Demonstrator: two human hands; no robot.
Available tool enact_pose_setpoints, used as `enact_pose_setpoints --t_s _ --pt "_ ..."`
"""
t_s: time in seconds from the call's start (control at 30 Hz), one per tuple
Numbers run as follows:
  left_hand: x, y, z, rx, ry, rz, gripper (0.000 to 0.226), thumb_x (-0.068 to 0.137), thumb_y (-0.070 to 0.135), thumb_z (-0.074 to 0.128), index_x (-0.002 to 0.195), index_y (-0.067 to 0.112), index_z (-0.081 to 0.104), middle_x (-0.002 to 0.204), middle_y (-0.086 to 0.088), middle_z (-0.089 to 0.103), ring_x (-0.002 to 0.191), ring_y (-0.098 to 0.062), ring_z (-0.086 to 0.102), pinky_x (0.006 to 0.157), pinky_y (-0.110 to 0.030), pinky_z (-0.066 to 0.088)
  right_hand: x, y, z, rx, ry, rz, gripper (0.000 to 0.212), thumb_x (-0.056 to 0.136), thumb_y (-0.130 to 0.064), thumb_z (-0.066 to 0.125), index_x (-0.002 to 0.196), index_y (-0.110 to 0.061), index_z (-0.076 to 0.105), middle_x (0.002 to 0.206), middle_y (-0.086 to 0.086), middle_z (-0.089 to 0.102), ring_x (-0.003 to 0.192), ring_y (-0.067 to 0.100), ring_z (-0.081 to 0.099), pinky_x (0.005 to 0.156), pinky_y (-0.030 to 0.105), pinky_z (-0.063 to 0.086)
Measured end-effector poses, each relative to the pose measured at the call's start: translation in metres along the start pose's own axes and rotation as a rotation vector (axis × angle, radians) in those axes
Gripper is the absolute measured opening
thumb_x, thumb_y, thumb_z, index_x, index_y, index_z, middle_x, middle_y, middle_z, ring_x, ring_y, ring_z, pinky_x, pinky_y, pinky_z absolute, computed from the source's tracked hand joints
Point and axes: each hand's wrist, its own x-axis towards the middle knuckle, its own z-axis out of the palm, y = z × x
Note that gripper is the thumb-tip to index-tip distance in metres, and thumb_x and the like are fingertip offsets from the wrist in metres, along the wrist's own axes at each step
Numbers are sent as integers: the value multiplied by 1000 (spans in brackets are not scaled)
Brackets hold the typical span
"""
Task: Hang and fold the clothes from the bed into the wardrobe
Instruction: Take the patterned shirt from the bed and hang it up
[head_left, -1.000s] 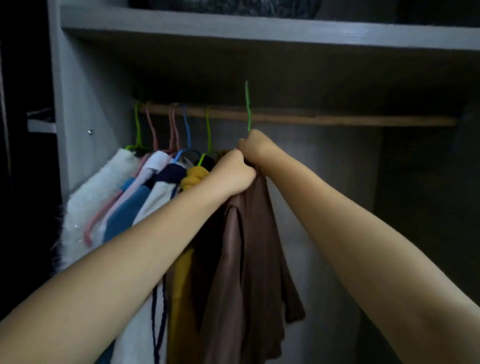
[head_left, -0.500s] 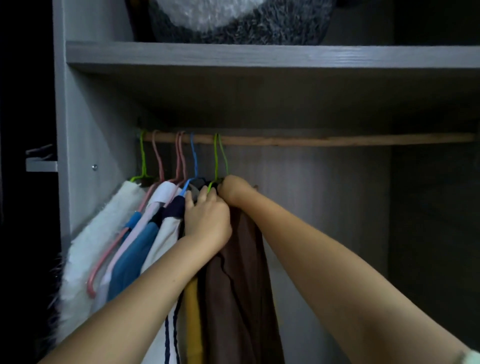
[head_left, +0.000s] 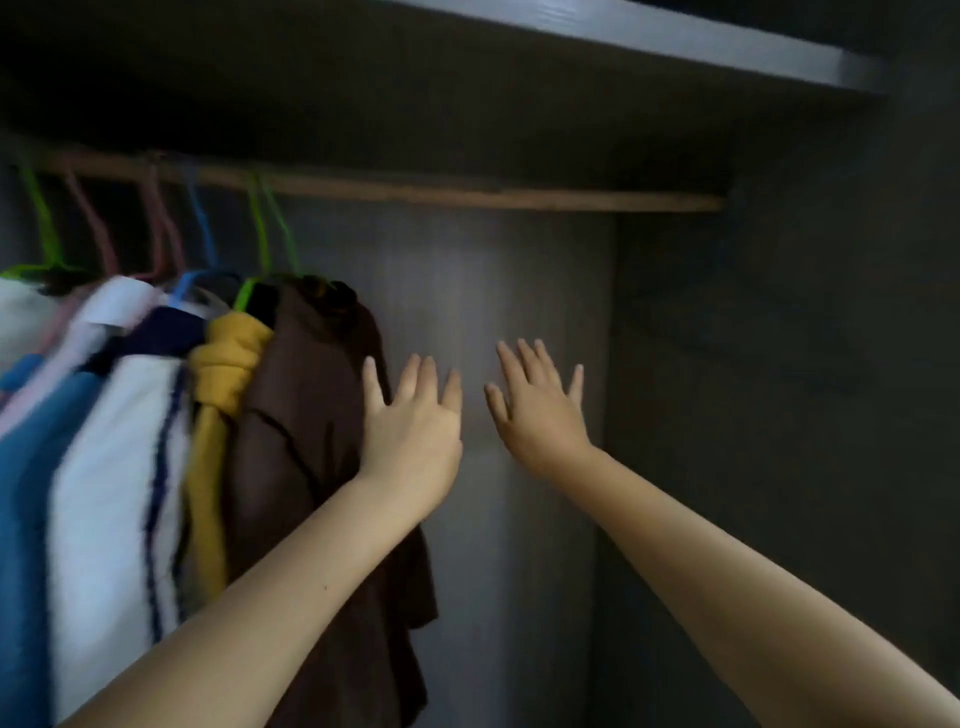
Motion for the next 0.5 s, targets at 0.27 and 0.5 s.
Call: enact_pose_setpoints --t_s 0.27,0.5 --pt "-61 173 34 -552 -85 374 51 96 33 45 144 18 39 139 -4 50 129 -23 44 106 -41 31 -182 143 -24 -136 -156 283 55 102 -41 29 153 -24 16 160 2 17 148 19 12 118 47 12" --pt "-158 357 1 -901 -288 610 39 96 33 45 133 20 51 121 -2 57 112 -22 53 88 -36 46 -398 248 -86 -183 -314 689 45 100 -36 38 143 -21 36 143 3 41 126 29 45 92 38 45"
